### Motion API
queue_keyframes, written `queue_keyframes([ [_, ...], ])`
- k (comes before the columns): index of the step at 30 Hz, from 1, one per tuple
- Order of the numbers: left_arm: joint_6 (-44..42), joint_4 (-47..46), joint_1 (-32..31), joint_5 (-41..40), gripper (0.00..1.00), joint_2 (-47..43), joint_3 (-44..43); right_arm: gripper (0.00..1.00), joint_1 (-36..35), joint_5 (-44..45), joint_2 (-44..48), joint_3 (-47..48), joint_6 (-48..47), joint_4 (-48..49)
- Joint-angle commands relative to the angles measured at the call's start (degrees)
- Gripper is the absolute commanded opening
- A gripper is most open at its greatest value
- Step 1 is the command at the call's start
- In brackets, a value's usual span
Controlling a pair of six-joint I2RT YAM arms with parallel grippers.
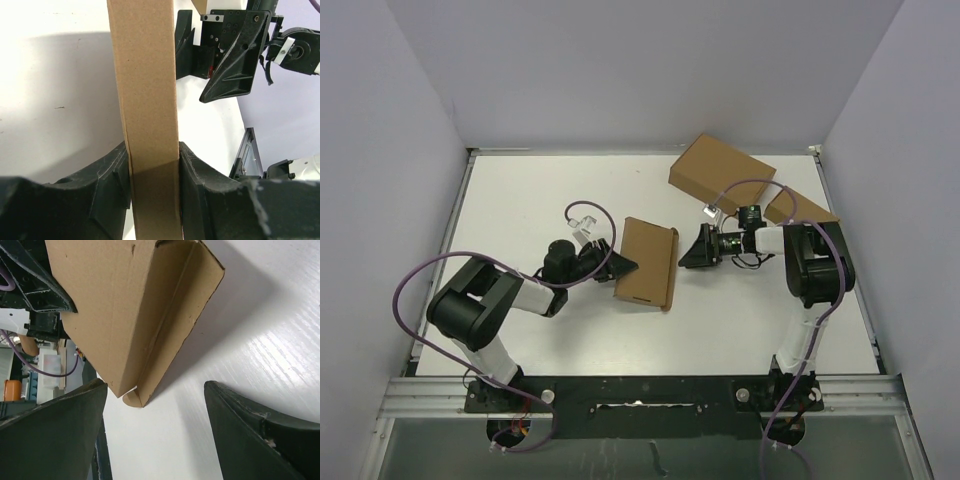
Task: Fold the paper box
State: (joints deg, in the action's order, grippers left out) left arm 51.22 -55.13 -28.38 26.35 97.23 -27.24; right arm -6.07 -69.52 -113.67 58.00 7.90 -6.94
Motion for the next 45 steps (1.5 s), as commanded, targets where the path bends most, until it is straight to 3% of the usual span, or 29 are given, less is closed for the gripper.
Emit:
queue_keyframes([
  [1,-0.4,-5.7,0.3,1.4,0.25,-3.3,0.3,0.83,-1.2,2.4,3.2,-2.6,4.8,11.1],
  [9,1.0,-7.9,0.3,2.0,0.24,-2.2,0.3,0.82,-4.1,6.4,1.8,-3.4,8.2,14.9],
  [17,0.8,-6.8,-0.3,0.5,0.24,-2.0,0.2,0.69,-6.6,7.9,3.8,-2.5,9.1,13.9],
  [26,-1.5,-1.8,-0.8,-0.3,0.23,-2.5,-1.4,0.41,-8.7,12.2,5.8,0.7,6.4,5.9],
  [34,-2.3,-0.5,-1.0,-0.2,0.23,-1.5,-2.2,0.2,-9.4,12.1,6.9,1.5,6.7,4.9],
  [39,-3.0,0.6,-1.0,-0.2,0.23,-1.4,-2.5,0.21,-9.3,10.6,6.7,1.9,6.9,4.8],
  [41,-3.1,1.1,-0.8,-0.4,0.23,-1.3,-2.5,0.27,-9.1,10.0,6.7,2.5,5.9,3.7],
  [45,-2.6,1.6,0.5,-0.9,0.23,-1.0,-1.9,0.48,-7.3,10.1,7.5,3.1,3.9,1.7],
])
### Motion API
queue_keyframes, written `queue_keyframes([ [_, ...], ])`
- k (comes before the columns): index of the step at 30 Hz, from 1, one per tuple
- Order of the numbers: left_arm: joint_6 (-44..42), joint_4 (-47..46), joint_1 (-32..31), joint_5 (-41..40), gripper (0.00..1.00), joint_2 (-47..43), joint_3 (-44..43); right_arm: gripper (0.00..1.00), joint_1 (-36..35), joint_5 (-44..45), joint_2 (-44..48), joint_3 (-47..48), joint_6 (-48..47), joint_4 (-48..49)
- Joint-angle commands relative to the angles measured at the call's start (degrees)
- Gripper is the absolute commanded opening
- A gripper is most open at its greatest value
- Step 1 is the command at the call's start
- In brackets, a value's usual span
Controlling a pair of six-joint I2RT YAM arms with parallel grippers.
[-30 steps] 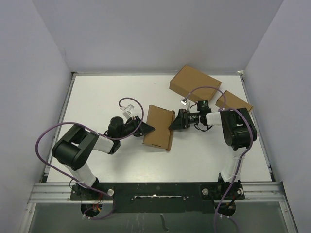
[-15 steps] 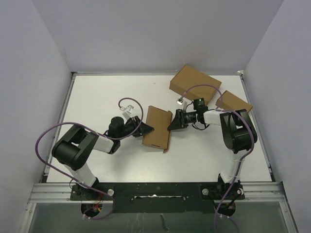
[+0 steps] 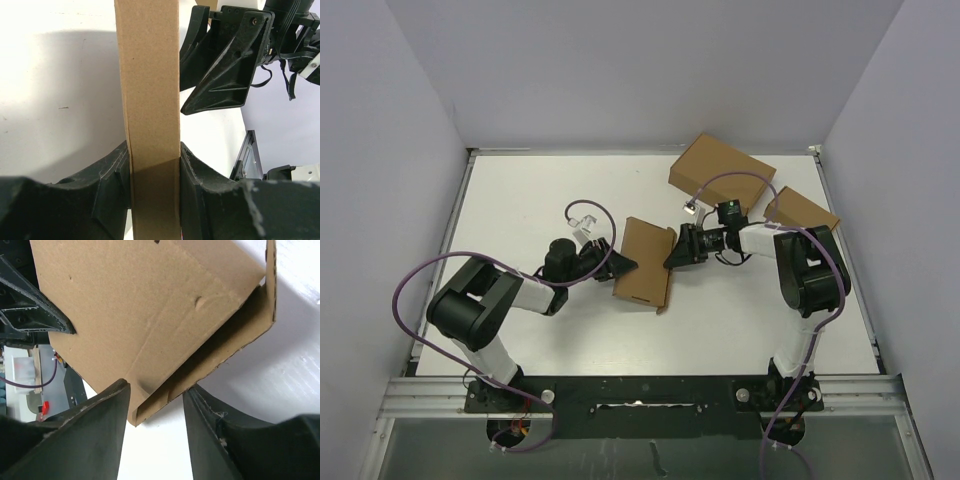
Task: Fold the paper box
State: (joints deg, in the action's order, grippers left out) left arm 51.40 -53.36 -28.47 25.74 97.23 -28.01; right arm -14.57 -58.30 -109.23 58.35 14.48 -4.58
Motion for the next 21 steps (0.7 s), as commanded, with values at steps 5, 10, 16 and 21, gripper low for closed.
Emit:
queue_keyframes([
  [5,-0.8,-0.2,2.8,-0.5,0.23,-0.7,0.2,0.53,3.5,-1.0,4.9,3.2,-7.2,-4.5],
  [10,2.1,-2.1,4.9,0.1,0.23,-0.9,2.0,0.53,3.9,0.8,9.4,3.9,-18.2,-10.3],
  [16,8.6,-4.5,7.4,2.5,0.23,-0.8,3.4,0.54,3.8,-2.1,21.0,-0.3,-40.4,-12.8],
  [21,13.1,-5.8,8.6,3.6,0.23,-1.3,3.7,0.73,2.4,-10.3,29.9,-11.2,-63.4,-10.2],
])
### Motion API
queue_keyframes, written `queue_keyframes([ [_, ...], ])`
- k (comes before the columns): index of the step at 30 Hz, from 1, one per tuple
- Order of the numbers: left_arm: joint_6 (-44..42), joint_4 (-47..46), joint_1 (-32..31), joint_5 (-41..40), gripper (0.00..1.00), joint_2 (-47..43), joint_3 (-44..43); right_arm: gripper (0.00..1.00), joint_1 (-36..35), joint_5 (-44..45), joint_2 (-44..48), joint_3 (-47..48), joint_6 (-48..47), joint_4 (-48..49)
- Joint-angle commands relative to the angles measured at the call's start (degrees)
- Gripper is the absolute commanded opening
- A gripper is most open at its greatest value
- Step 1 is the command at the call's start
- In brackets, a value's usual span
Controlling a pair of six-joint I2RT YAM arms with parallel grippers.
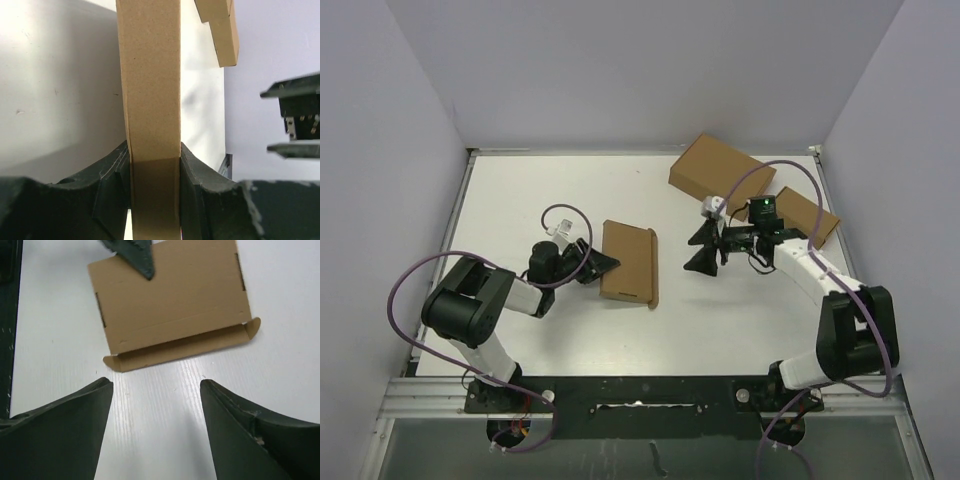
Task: Fold the paper box
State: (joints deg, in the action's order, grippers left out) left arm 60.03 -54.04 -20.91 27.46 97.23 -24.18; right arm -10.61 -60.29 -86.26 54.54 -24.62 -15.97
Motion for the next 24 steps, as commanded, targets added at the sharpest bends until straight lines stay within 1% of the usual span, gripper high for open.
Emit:
queue_keyframes([
  [1,5.4,-4.9,1.2,1.9,0.23,-1.5,-0.2,0.78,-2.2,-8.7,8.6,-9.4,-29.5,1.2],
  [2,6.1,-4.7,1.2,1.8,0.23,-1.7,-0.2,0.82,-3.1,-8.7,9.9,-11.1,-34.6,0.5],
  [3,6.8,-4.6,1.3,1.8,0.23,-1.9,-0.2,0.84,-3.8,-8.7,10.7,-12.0,-39.3,-0.8],
  [6,8.7,-4.8,1.6,1.7,0.23,-2.2,0.0,0.83,-6.4,-8.2,9.4,-11.8,-51.1,-7.6],
  [8,9.7,-4.6,1.8,1.6,0.23,-2.3,0.1,0.82,-8.9,-5.9,8.4,-12.0,-54.0,-8.5],
  [11,10.9,-4.8,2.3,1.7,0.23,-2.1,0.3,0.78,-13.1,-1.3,6.9,-11.9,-56.1,-8.7],
  [14,11.9,-5.6,2.5,1.9,0.23,-1.7,0.6,0.7,-16.5,2.1,5.3,-11.3,-57.1,-9.0],
  [17,12.9,-6.9,2.7,2.0,0.23,-1.0,1.1,0.64,-19.4,6.1,4.5,-11.8,-57.4,-7.6],
  [20,13.8,-8.7,2.8,2.3,0.23,-0.2,1.5,0.59,-21.2,8.4,3.7,-12.4,-55.6,-4.9],
  [24,14.5,-10.2,3.0,2.9,0.23,0.6,1.6,0.51,-22.5,12.0,2.4,-12.4,-50.3,-0.7],
])
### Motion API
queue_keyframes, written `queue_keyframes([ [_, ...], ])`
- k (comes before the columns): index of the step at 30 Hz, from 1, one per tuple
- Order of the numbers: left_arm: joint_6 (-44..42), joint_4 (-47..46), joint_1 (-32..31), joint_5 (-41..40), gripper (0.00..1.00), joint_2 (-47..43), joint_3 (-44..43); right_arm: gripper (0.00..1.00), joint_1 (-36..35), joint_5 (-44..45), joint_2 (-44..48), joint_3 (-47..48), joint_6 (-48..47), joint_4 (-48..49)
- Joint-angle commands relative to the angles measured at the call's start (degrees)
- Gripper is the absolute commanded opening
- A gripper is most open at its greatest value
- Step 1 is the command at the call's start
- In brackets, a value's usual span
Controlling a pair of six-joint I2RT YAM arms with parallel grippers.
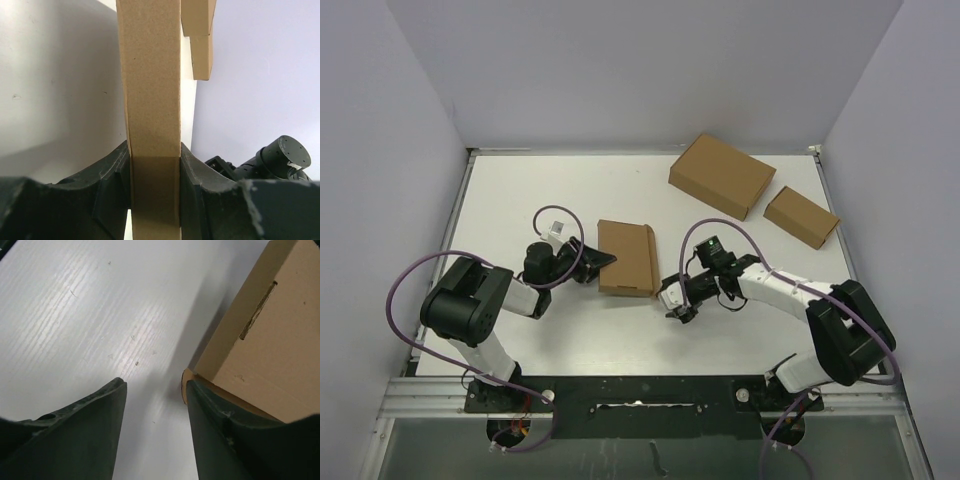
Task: Fold the paper box
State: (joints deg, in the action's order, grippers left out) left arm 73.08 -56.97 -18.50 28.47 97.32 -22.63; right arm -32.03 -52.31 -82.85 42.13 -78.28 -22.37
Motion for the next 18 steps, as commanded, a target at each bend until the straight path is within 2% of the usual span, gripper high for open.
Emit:
queue_keyframes([
  [1,1.5,-7.4,0.6,2.0,0.23,0.5,0.0,0.5,-1.3,4.9,-1.3,0.1,4.0,6.4],
  [12,1.7,-8.5,0.7,2.8,0.23,1.1,0.1,0.33,-2.6,10.2,-1.9,-0.6,9.6,12.6],
  [18,1.7,-8.6,0.6,2.9,0.23,1.1,0.3,0.3,-3.2,10.5,-1.5,-0.8,10.5,13.5],
])
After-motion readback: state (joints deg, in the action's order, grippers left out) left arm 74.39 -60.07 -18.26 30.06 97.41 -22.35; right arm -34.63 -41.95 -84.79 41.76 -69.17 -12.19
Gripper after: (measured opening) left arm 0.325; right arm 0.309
